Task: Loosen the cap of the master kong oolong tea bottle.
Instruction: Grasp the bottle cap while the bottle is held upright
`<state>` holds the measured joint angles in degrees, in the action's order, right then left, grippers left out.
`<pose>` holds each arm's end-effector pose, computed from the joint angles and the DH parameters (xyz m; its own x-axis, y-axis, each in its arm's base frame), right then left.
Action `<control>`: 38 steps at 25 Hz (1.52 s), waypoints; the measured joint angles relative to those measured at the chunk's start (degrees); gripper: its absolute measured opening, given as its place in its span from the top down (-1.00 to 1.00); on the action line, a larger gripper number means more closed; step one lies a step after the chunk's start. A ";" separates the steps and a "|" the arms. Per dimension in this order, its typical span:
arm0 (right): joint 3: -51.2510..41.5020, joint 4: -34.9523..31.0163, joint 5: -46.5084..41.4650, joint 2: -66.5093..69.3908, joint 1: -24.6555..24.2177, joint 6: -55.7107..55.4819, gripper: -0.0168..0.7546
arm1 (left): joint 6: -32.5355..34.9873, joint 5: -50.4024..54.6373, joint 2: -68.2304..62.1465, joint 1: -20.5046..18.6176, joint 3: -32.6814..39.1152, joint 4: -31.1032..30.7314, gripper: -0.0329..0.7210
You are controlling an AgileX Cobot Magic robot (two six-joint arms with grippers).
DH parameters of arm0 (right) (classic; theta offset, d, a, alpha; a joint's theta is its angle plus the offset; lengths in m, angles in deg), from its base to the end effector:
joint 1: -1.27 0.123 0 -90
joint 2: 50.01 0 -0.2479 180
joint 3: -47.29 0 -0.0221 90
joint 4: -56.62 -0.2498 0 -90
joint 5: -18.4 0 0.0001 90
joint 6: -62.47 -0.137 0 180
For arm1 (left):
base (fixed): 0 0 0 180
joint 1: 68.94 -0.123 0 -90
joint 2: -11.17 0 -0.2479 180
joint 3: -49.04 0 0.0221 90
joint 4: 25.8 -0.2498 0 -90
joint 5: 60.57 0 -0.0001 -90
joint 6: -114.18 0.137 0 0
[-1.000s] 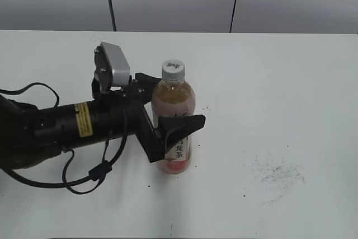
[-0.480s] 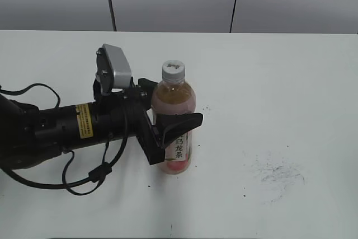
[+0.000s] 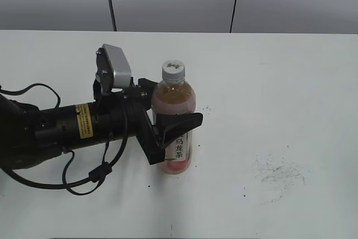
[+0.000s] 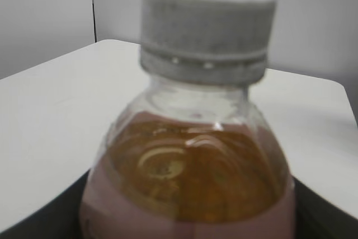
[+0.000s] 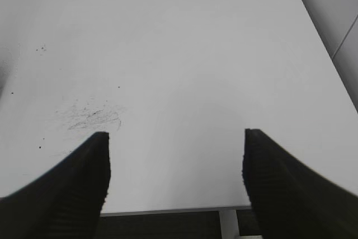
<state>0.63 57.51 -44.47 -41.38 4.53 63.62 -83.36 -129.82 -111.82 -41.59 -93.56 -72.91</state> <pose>0.0684 0.0020 0.2559 -0.4697 -0.0539 -0.8812 -0.0575 0.9979 -0.0305 0.2572 -0.2387 0.0865 -0.0918 0.0952 -0.9912 0.9418 0.3315 -0.0554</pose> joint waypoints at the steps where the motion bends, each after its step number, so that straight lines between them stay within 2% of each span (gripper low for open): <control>1: 0.00 -0.13 0.00 0.00 0.00 0.00 -0.48 | 0.00 0.00 0.00 0.00 0.00 0.00 -0.27; 3: 0.17 -0.89 0.26 0.56 0.00 1.44 -0.48 | 0.00 0.00 0.00 0.00 0.00 0.00 -0.27; 7: 2.94 -6.61 1.78 10.04 0.00 13.12 -0.46 | 0.00 0.05 0.00 0.00 0.00 0.00 -0.27; 11: 8.02 -12.11 1.73 24.49 0.22 22.28 -0.32 | 0.00 0.05 0.00 0.00 0.00 0.00 -0.27; 18: 20.76 -16.36 0.35 46.52 7.17 26.58 -0.19 | 0.00 0.01 0.00 0.00 0.00 0.00 -0.27; 26: 41.42 -16.60 -3.95 73.34 20.08 25.58 -0.07 | 0.00 0.01 0.00 0.00 0.00 0.00 -0.27; 34: 63.98 -16.49 -6.35 94.91 27.56 10.98 -0.07 | 0.00 -0.01 0.00 0.00 0.00 0.00 -0.27; 38: 71.76 -12.17 -6.42 101.04 32.55 6.54 -0.07 | 0.00 -0.05 0.00 0.00 0.00 0.00 -0.27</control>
<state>72.39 45.34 -50.89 59.65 37.08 70.15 -83.36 -129.88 -111.82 -41.59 -93.56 -72.91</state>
